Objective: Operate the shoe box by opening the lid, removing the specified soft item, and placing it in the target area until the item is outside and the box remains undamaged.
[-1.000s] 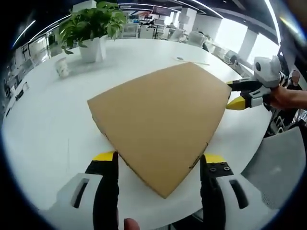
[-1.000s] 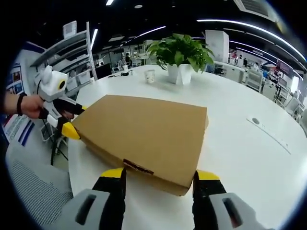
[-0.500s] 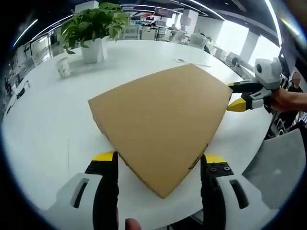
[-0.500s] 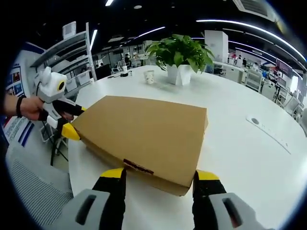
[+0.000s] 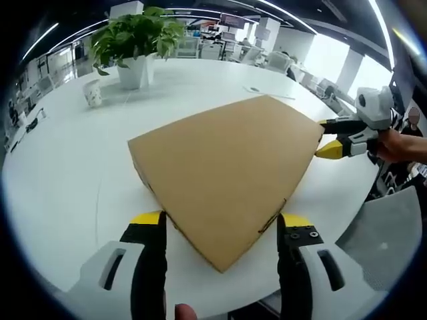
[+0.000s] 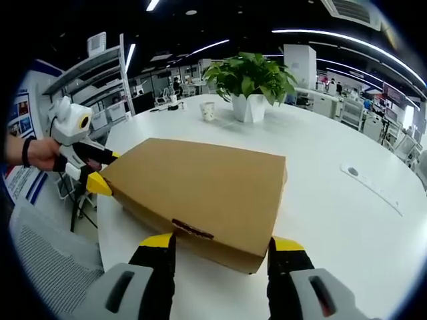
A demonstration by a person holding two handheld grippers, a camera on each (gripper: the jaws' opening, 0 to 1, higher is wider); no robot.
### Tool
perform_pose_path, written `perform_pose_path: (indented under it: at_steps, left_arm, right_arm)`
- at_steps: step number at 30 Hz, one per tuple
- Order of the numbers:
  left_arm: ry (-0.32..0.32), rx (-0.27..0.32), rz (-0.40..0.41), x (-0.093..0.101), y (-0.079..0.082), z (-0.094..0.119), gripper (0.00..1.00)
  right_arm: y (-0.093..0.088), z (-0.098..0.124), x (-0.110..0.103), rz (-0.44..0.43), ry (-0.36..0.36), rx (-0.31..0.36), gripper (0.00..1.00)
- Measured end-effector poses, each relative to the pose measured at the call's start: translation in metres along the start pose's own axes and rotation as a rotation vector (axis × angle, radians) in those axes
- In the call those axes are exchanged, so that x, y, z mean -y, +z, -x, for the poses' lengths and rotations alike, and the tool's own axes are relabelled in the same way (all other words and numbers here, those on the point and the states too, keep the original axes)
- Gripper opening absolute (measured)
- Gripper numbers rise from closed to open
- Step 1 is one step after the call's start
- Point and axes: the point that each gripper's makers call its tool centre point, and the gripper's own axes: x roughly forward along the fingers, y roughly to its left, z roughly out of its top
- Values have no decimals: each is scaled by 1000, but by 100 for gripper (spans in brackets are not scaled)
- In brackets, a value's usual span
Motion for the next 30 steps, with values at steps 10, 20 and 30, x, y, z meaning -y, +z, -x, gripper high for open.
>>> perform_pose_path:
  at_steps: [10,20,30]
  left_arm:
    - [0,16,11,4,6,8,65]
    - [-12,27,-24,10,12,21,63]
    - [-13,44,-81,7,19,29,61]
  right_arm:
    - [8,7,0,19,-3,18,52]
    - [19,14,-1,42,-4,33,52]
    - [32,21,-1,62,-16,59,52]
